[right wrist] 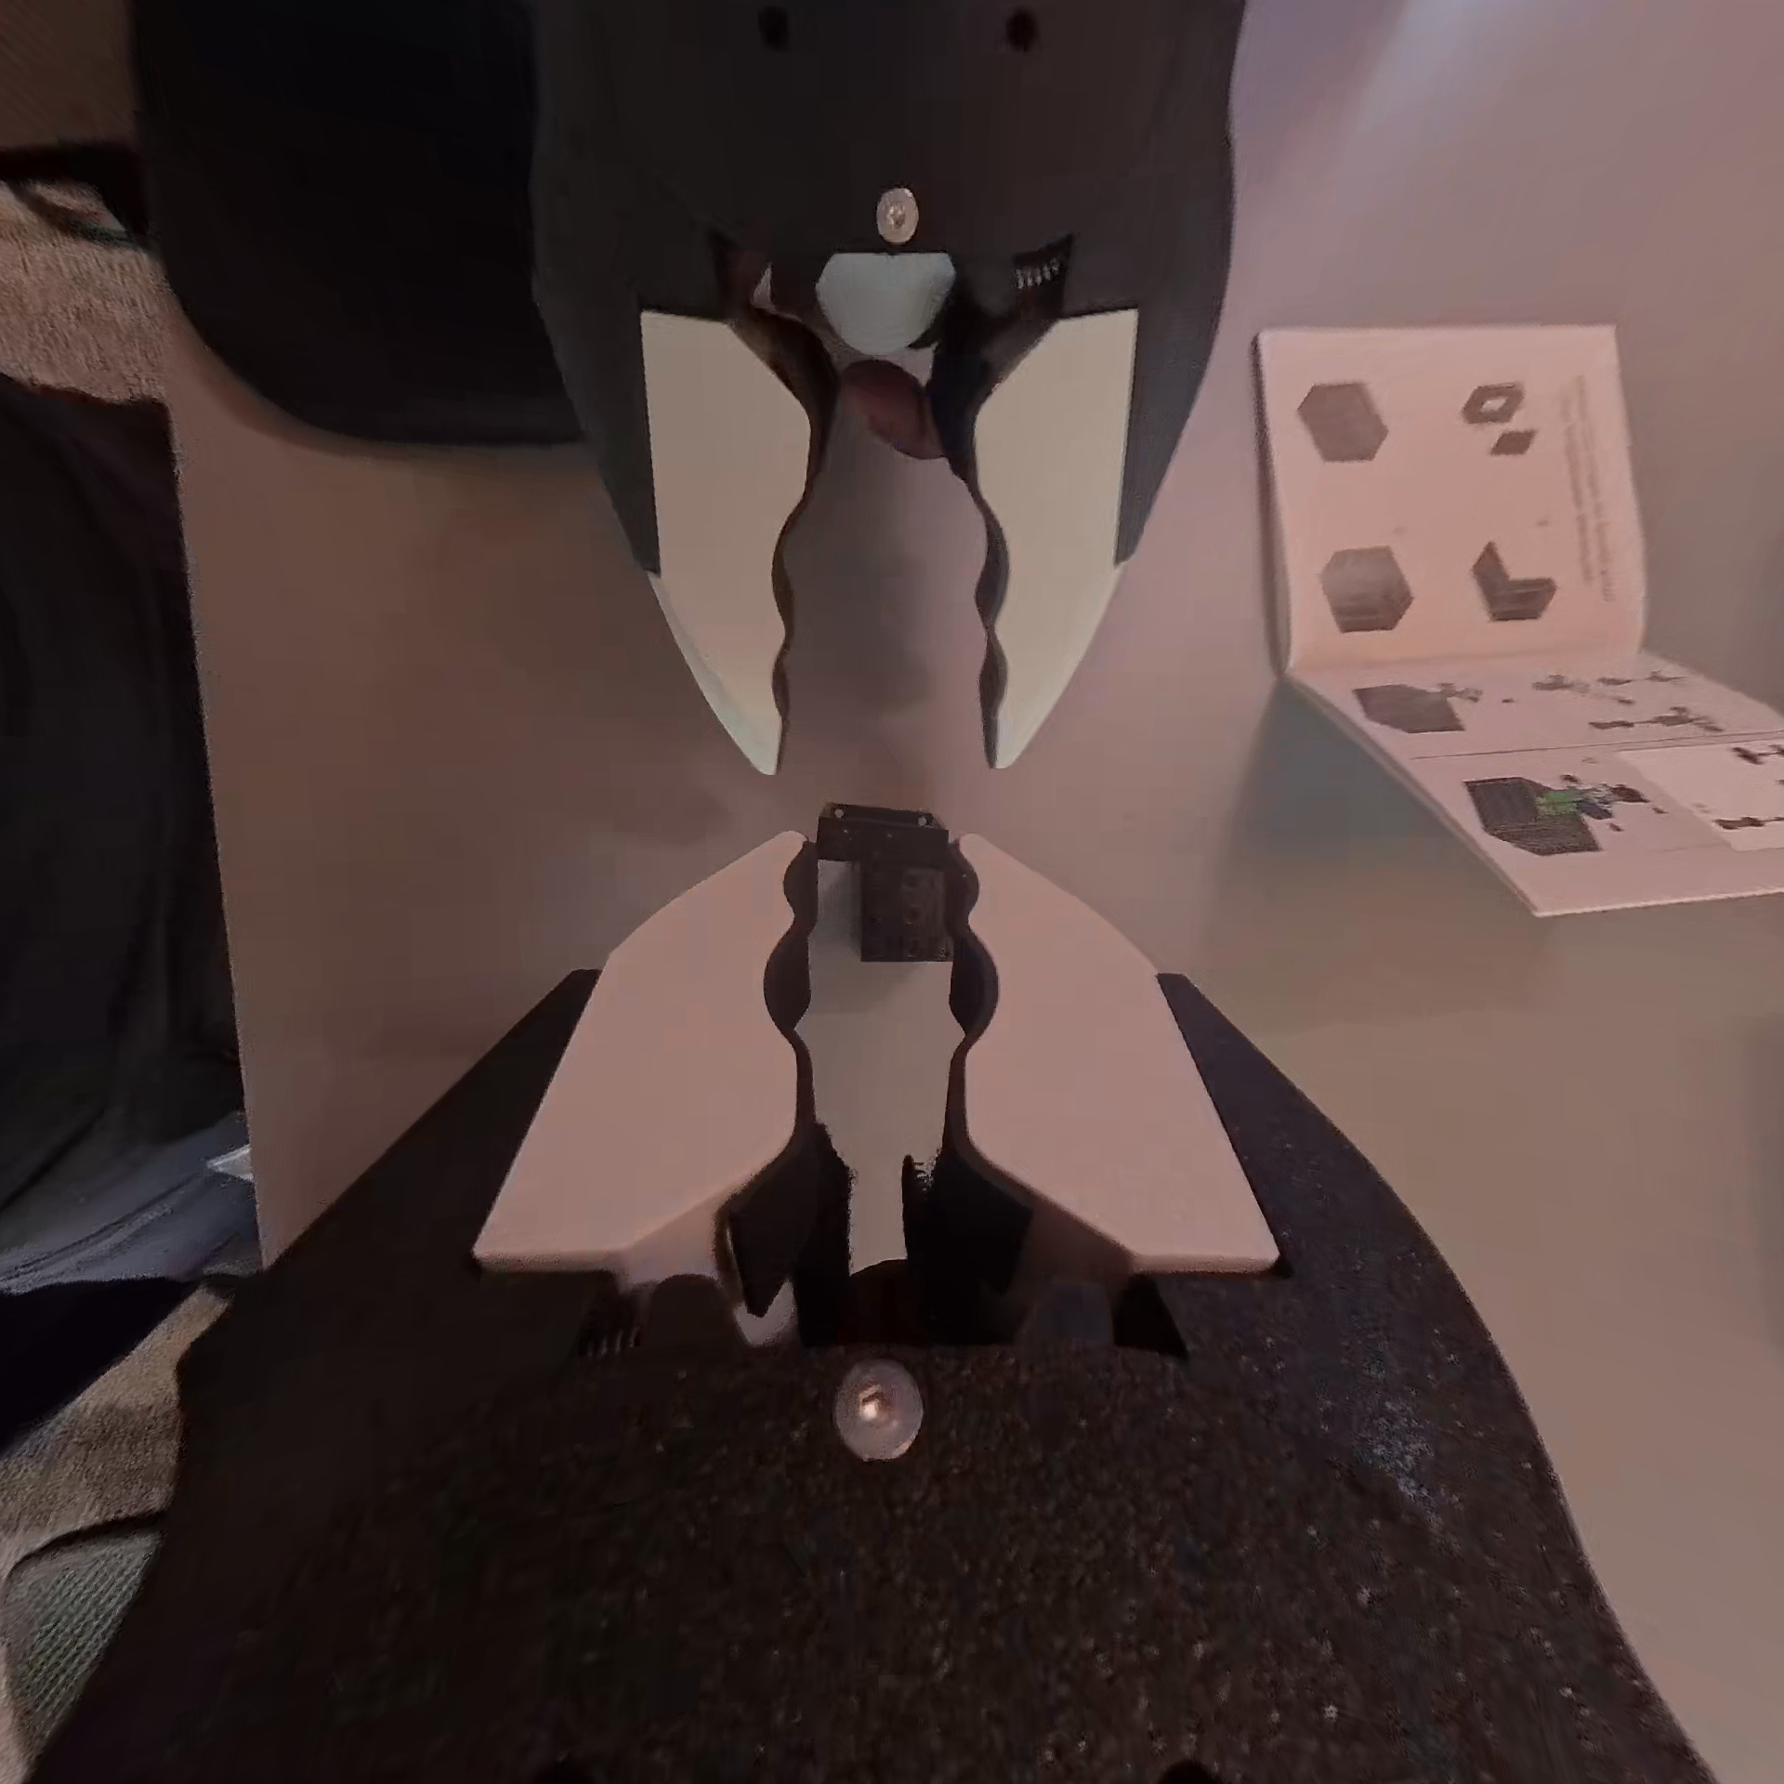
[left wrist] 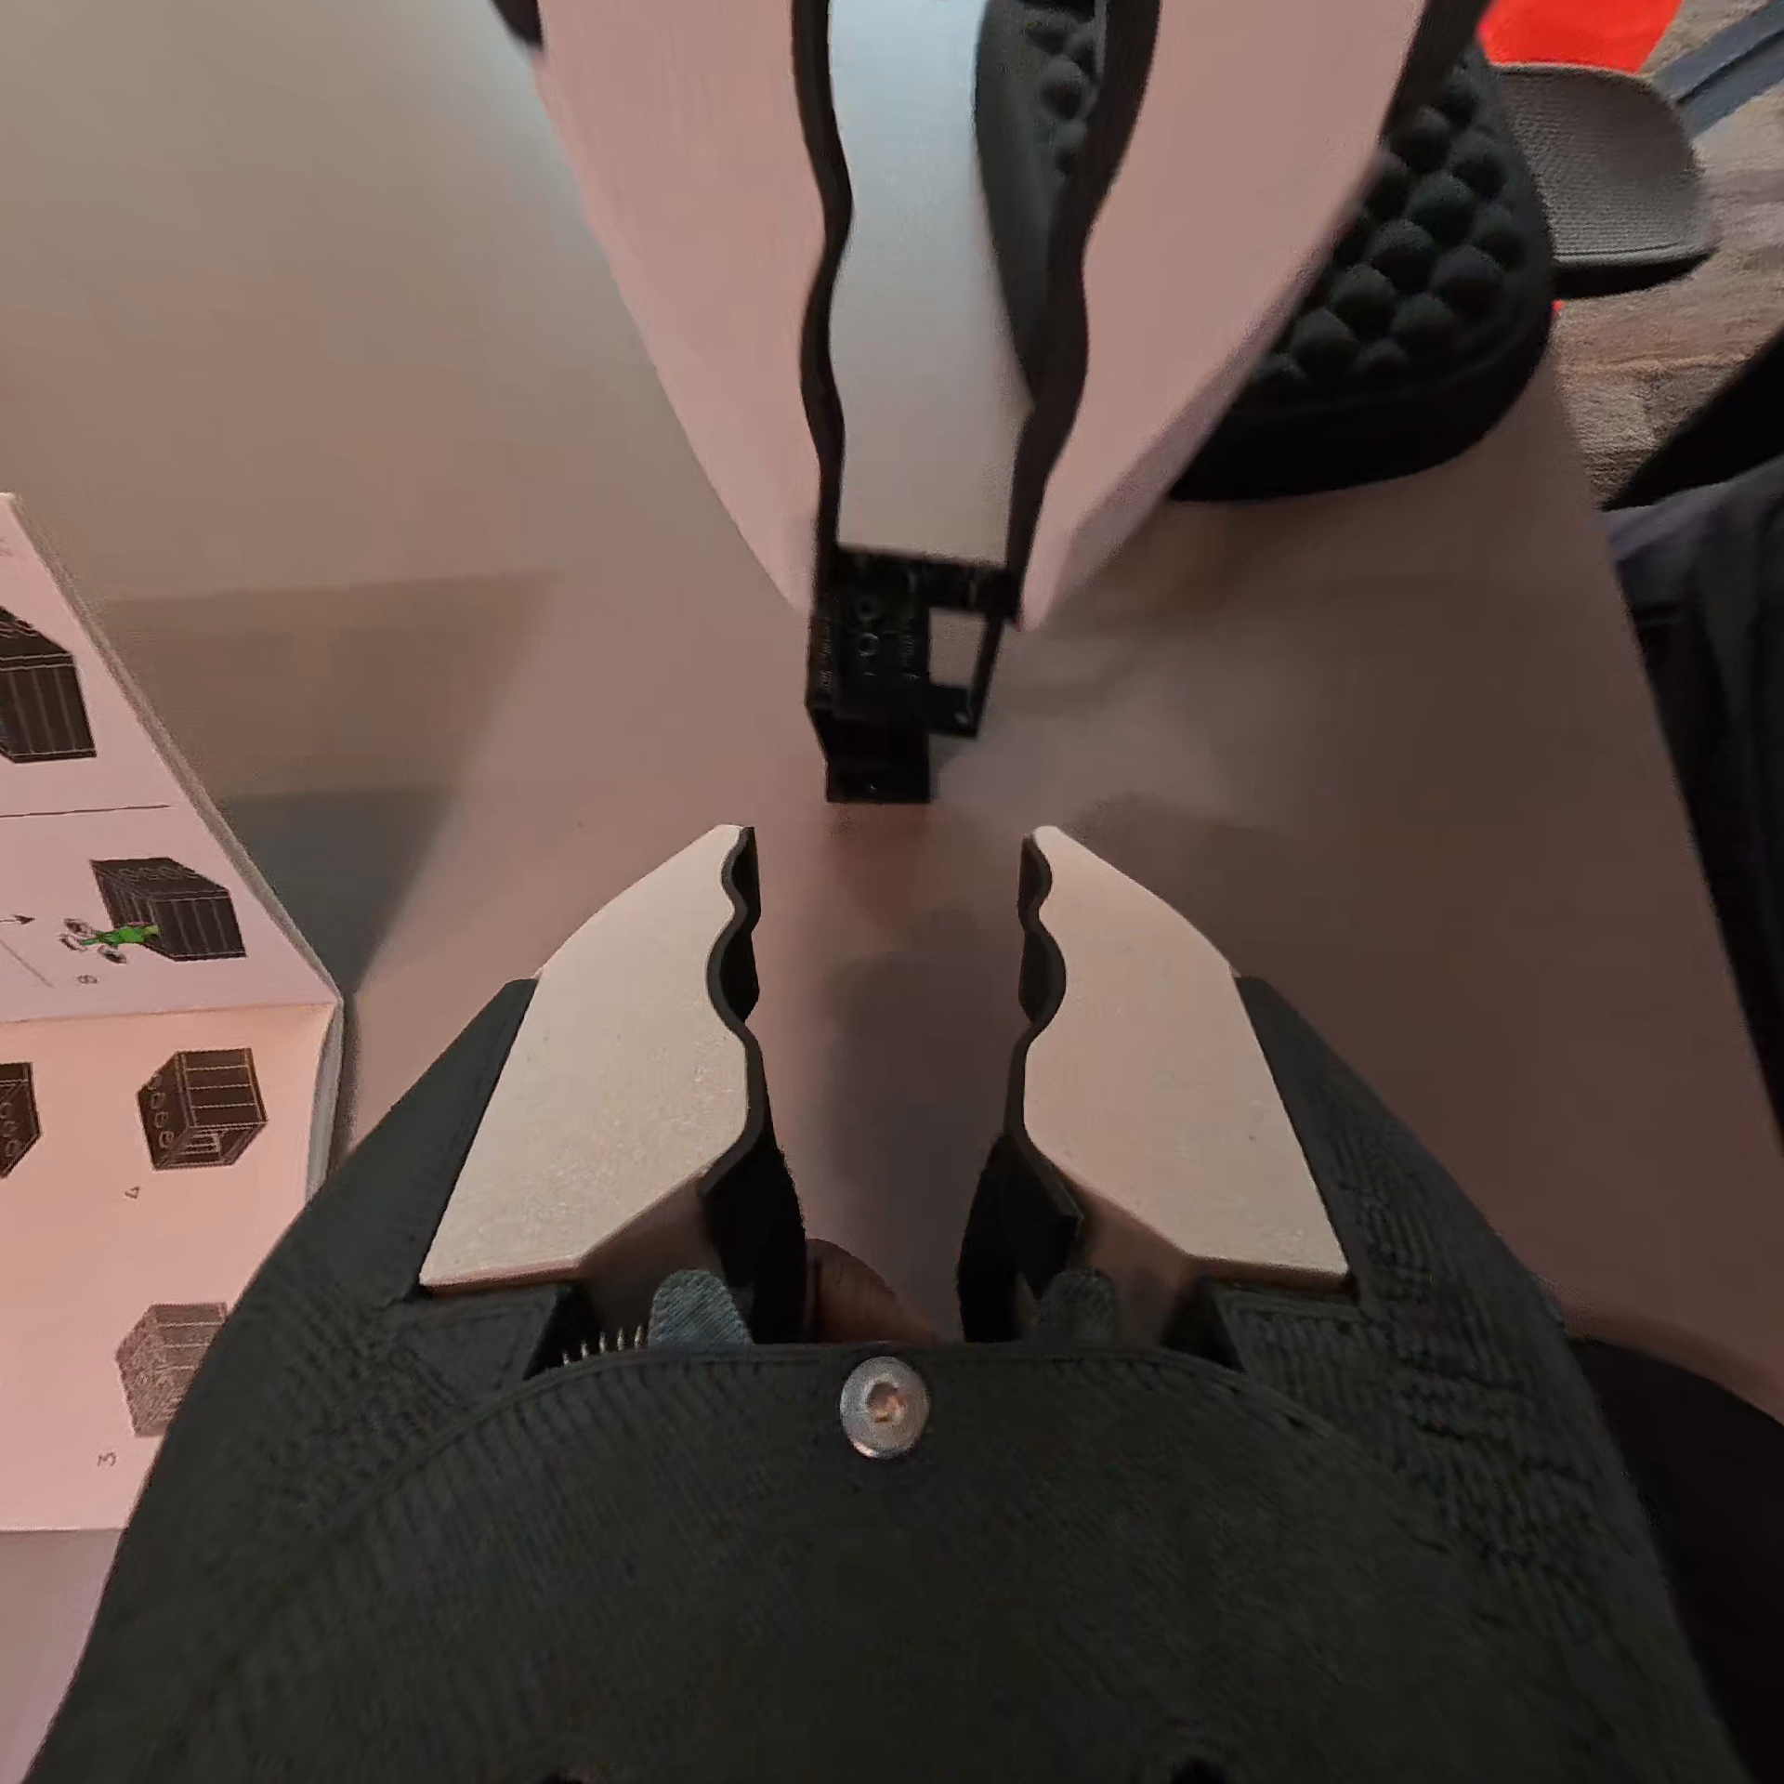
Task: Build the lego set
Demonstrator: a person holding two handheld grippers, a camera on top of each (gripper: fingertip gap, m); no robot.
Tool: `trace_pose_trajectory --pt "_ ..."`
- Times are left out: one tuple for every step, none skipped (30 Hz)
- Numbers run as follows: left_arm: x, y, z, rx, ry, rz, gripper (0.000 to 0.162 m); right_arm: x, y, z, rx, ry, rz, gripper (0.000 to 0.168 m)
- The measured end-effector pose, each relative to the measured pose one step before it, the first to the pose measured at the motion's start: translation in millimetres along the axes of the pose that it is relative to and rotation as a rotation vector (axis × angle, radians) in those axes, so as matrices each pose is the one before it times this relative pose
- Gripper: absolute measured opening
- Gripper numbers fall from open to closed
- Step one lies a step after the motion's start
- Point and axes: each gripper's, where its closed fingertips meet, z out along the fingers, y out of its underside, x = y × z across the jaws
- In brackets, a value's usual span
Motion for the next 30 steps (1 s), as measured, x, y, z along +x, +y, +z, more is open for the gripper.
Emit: trace_pose_trajectory --pt "-3.65 -0.70 2.42 0.0139 -0.0220 0.0012 0.051 0.19 1.95 5.09 -0.0426 -0.0108 -0.0011 0.025" --pt "-3.98 -1.43 1.02 0.0252 -0.0229 -0.0007 0.051 0.46 1.94 4.46 -0.0394 -0.0130 0.0023 0.025" --pt "-2.80 -2.20 0.13 0.0341 -0.0133 -0.0023 0.049 1.58 2.12 3.65 -0.0382 -0.0055 0.0039 0.025" --pt "-0.27 -2.57 -0.16 0.0383 0.0040 -0.0001 0.047 2.20 1.69 2.63 -0.0317 0.0021 -0.0027 0.025" --pt "1.06 -3.11 -0.38 0.0408 0.0095 0.0018 0.045 1.88 0.80 1.81 -0.0202 0.0042 -0.0061 0.025" --pt "1.02 -3.17 -0.45 0.0377 0.0071 0.0055 0.043 0.99 -0.44 0.99 -0.0073 -0.0002 -0.0042 0.025" --pt "0.93 -2.34 -0.56 0.0281 0.0048 0.0095 0.042 -0.18 -1.43 0.27 0.0033 -0.0056 0.0010 0.025" --pt "0.37 -1.44 -0.01 0.0160 0.0007 0.0059 0.042 -0.28 -1.53 -0.45 0.0089 -0.0049 0.0060 0.025" --pt "0.47 -0.51 0.84 0.0053 0.0025 -0.0003 0.042 -0.34 -1.87 -0.78 0.0151 -0.0032 0.0056 0.025" --pt "1.49 0.06 1.24 -0.0004 0.0081 -0.0003 0.041 -0.57 -1.65 -0.99 0.0163 -0.0049 0.0064 0.025" --pt "1.73 0.05 1.20 -0.0007 0.0078 0.0057 0.035 -0.59 -0.64 -0.84 0.0117 -0.0058 0.0092 0.025" --pt "0.98 -0.44 0.65 0.0028 0.0007 0.0100 0.028 -0.70 -0.03 -0.52 0.0087 -0.0060 0.0097 0.025" --pt "0.09 -0.57 0.16 0.0037 -0.0047 0.0095 0.026 -0.50 -0.07 -0.30 0.0098 -0.0038 0.0090 0.025" --pt "0.59 -0.10 -0.28 0.0010 0.0024 0.0031 0.026 -1.12 0.20 -0.05 0.0074 -0.0068 0.0040 0.025" --pt "1.73 0.22 -0.42 -0.0005 0.0134 -0.0068 0.026 -1.77 0.04 0.01 0.0073 -0.0103 0.0051 0.025" --pt "1.21 -0.05 -0.38 0.0002 0.0109 -0.0116 0.026 -0.53 -0.06 -0.49 0.0057 -0.0034 0.0093 0.025" --pt "0.29 0.46 -0.37 -0.0038 0.0015 -0.0053 0.026 0.75 -0.77 -1.23 0.0088 0.0028 0.0131 0.027" --pt "-0.29 2.09 -0.22 -0.0140 -0.0047 0.0054 0.026 0.69 -1.45 -1.79 0.0127 0.0013 0.0095 0.031" --pt "-1.04 2.50 -0.01 -0.0184 -0.0120 0.0093 0.026 -0.01 -1.38 -1.75 0.0108 -0.0041 0.0044 0.032" --pt "-1.50 1.69 0.16 -0.0129 -0.0146 0.0065 0.026 0.25 -0.89 -0.88 0.0060 -0.0002 0.0018 0.032" --pt "-0.41 0.18 0.20 -0.0030 -0.0054 0.0017 0.026 0.64 -0.19 0.10 -0.0007 0.0050 -0.0022 0.033" --pt "0.22 -0.80 -0.03 0.0030 0.0018 -0.0036 0.026 -0.08 0.43 0.79 -0.0056 0.0027 -0.0070 0.033" --pt "0.24 -0.62 -0.13 0.0018 0.0024 -0.0048 0.026 -0.59 0.15 0.93 -0.0036 -0.0001 -0.0080 0.033" --pt "-0.07 -0.16 -0.10 -0.0012 0.0009 -0.0014 0.026 -0.21 -1.01 0.65 0.0039 0.0027 -0.0051 0.032" --pt "-0.28 0.19 -0.10 -0.0015 -0.0016 0.0010 0.026 -0.36 -1.66 0.44 0.0083 0.0009 -0.0011 0.029" --pt "-0.12 -0.10 0.02 0.0009 -0.0010 0.0010 0.026 -0.44 -0.94 0.30 0.0035 -0.0023 0.0025 0.027" --pt "0.29 -0.40 0.04 0.0028 0.0009 -0.0001 0.026 0.14 0.30 0.41 -0.0046 0.0019 -0.0001 0.027" --pt "0.16 -0.53 0.12 0.0038 -0.0003 -0.0005 0.026 0.99 1.06 0.55 -0.0093 0.0075 -0.0046 0.026" --pt "0.07 -0.71 -0.07 0.0047 -0.0001 -0.0007 0.026 0.82 1.40 0.68 -0.0107 0.0071 -0.0051 0.026" --pt "0.24 -0.54 0.01 0.0036 0.0021 -0.0013 0.026 -0.45 0.63 0.54 -0.0058 -0.0018 -0.0027 0.026"
